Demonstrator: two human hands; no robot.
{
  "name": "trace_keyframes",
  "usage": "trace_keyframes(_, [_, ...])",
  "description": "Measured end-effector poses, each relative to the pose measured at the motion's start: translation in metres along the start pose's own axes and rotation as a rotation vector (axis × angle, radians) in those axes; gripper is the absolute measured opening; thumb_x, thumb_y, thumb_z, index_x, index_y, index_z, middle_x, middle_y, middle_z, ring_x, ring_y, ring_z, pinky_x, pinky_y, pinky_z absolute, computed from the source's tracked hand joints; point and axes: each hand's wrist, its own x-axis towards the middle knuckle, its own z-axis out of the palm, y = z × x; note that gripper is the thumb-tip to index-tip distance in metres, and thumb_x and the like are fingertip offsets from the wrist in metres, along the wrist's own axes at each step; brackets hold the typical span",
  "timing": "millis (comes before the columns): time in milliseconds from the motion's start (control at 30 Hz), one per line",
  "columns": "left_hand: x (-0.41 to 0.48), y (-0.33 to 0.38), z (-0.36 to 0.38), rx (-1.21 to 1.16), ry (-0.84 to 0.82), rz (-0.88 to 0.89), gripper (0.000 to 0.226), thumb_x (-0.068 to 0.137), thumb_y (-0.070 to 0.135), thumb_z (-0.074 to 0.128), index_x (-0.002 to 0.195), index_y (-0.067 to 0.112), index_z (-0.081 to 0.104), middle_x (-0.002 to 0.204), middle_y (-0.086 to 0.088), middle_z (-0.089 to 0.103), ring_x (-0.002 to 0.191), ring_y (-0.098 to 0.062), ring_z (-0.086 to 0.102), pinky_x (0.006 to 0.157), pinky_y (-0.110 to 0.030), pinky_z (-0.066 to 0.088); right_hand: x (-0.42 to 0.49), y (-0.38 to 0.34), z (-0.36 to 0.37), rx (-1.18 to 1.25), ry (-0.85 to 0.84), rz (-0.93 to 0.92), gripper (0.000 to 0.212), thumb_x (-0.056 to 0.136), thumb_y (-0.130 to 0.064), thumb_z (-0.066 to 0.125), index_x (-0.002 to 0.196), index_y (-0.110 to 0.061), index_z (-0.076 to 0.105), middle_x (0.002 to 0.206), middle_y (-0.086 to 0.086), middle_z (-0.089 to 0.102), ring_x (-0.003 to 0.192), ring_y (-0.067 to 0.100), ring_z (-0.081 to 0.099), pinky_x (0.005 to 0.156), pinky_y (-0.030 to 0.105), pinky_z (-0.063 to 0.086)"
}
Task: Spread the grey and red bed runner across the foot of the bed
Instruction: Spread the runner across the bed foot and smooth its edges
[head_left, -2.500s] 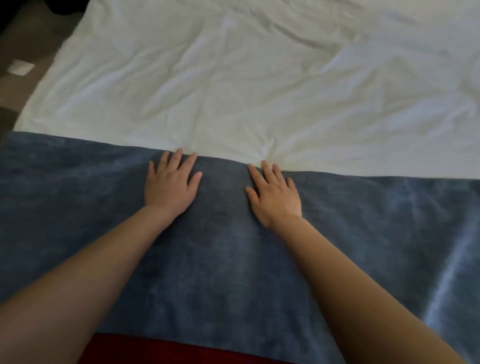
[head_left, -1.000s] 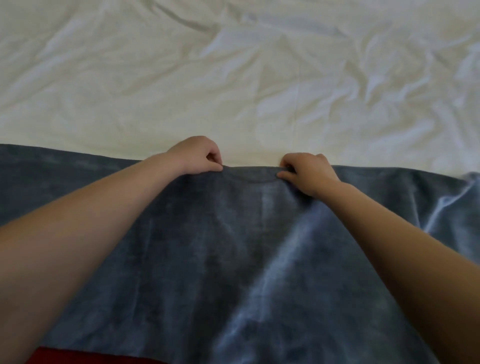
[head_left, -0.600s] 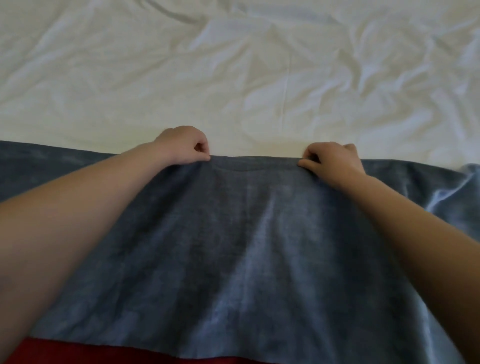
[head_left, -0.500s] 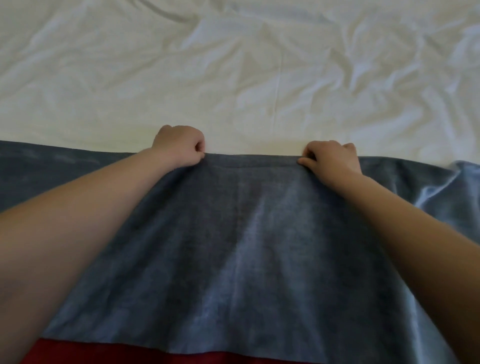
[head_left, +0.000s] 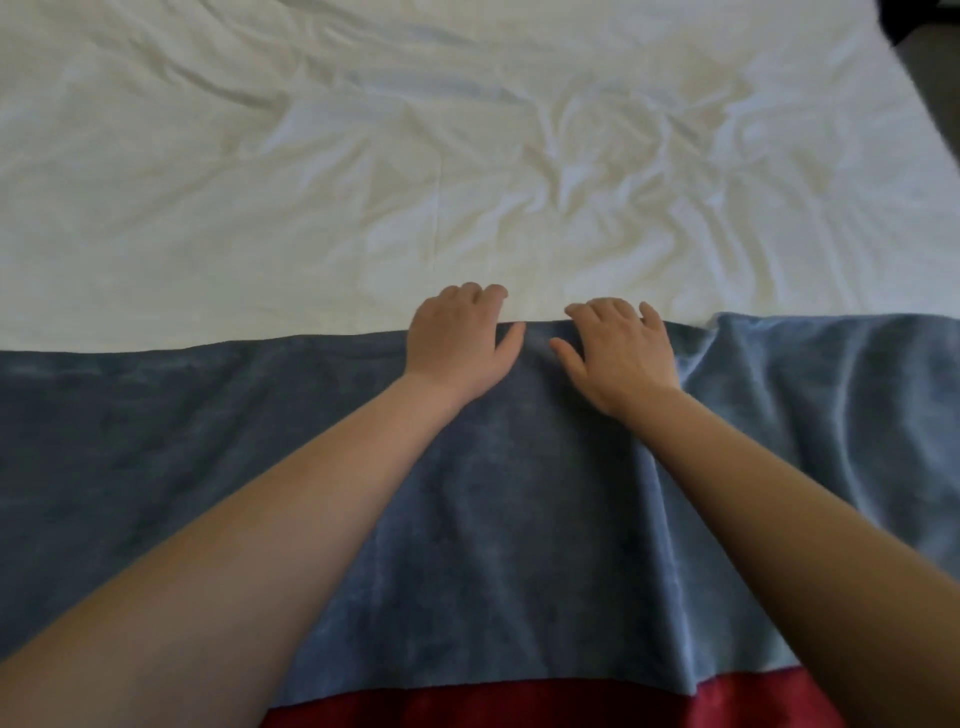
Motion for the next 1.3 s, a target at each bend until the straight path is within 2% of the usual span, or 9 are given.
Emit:
trace_keyframes(333, [0.013,0.092,0.009,-0.078,-0.027,0.086,0.045,0.095,0.046,0.037,0.123,0.014,0.053,0.110,-0.005,0.062,0.100,-0.025,0.056,0.082,-0.039,0.046,-0.059,0.111,-0.016,0.033,0.040,0.172,0.041,0.096,-0.041,0.041,0.126,-0.016,0.053,0.126,0.007,0.058,0.119,0.028,0.049,0.100,0.041,0.035])
trace_keyframes(467, [0.037,0.146,0.032,-0.070,-0.041,0.107,0.039,0.097,0.039,0.038,0.124,0.014,0.053,0.116,-0.005,0.060,0.105,-0.026,0.054,0.087,-0.040,0.045,-0.054,0.174,0.002,0.070,0.003,0.199,0.038,0.095,-0.024,0.043,0.133,-0.019,0.049,0.133,0.006,0.054,0.123,0.027,0.045,0.099,0.039,0.034])
trace_keyframes(567, [0.060,0.193,0.056,-0.034,-0.095,0.158,0.038,0.095,0.041,0.045,0.119,0.014,0.055,0.112,-0.005,0.062,0.101,-0.026,0.057,0.084,-0.038,0.045,-0.049,0.225,0.018,0.091,-0.026,0.204,0.045,0.091,-0.010,0.042,0.135,-0.019,0.046,0.135,0.007,0.051,0.125,0.028,0.043,0.099,0.040,0.035])
trace_keyframes(667, [0.083,0.236,0.083,0.105,-0.178,0.120,0.037,0.090,0.040,0.054,0.117,0.015,0.055,0.109,-0.008,0.063,0.100,-0.032,0.059,0.078,-0.038,0.043,-0.049,0.276,0.036,0.130,-0.039,0.220,0.043,0.092,-0.014,0.046,0.135,-0.018,0.046,0.135,0.008,0.050,0.125,0.030,0.042,0.097,0.043,0.037])
trace_keyframes(767, [0.098,0.259,0.105,0.131,-0.179,-0.053,0.025,0.090,0.018,0.052,0.114,0.011,0.053,0.104,-0.011,0.064,0.095,-0.034,0.059,0.072,-0.037,0.039,-0.051,0.317,0.056,0.134,-0.058,0.168,0.044,0.094,-0.027,0.050,0.137,-0.019,0.043,0.136,0.006,0.047,0.125,0.028,0.042,0.097,0.042,0.036])
trace_keyframes(867, [0.108,0.270,0.124,0.093,-0.215,-0.155,0.025,0.091,0.010,0.046,0.110,0.013,0.061,0.105,-0.009,0.065,0.096,-0.033,0.059,0.081,-0.039,0.047,-0.052,0.349,0.073,0.125,0.002,0.140,0.038,0.092,-0.030,0.055,0.127,-0.015,0.051,0.125,0.008,0.052,0.114,0.030,0.048,0.089,0.042,0.040])
trace_keyframes(1000, [0.115,0.274,0.135,-0.027,-0.216,-0.232,0.028,0.091,0.009,0.045,0.108,0.018,0.067,0.109,-0.005,0.066,0.101,-0.028,0.059,0.084,-0.039,0.049,-0.046,0.371,0.084,0.105,0.065,0.095,0.012,0.094,-0.018,0.049,0.095,-0.008,0.056,0.099,0.013,0.062,0.090,0.034,0.055,0.068,0.037,0.034])
trace_keyframes(1167, [0.125,0.279,0.136,-0.105,-0.236,-0.184,0.028,0.091,0.008,0.048,0.104,0.023,0.068,0.110,0.000,0.066,0.104,-0.023,0.057,0.079,-0.030,0.042,-0.042,0.402,0.083,-0.012,0.088,0.086,0.012,0.093,-0.010,0.048,0.094,-0.005,0.059,0.099,0.017,0.064,0.091,0.036,0.057,0.065,0.035,0.030])
trace_keyframes(1300, [0.129,0.295,0.135,0.023,-0.181,-0.142,0.030,0.083,0.008,0.047,0.102,0.021,0.066,0.105,-0.003,0.063,0.098,-0.026,0.057,0.076,-0.033,0.041,-0.045,0.413,0.080,0.126,0.110,0.087,0.015,0.092,-0.019,0.047,0.093,-0.010,0.059,0.098,0.013,0.064,0.090,0.034,0.056,0.062,0.034,0.034])
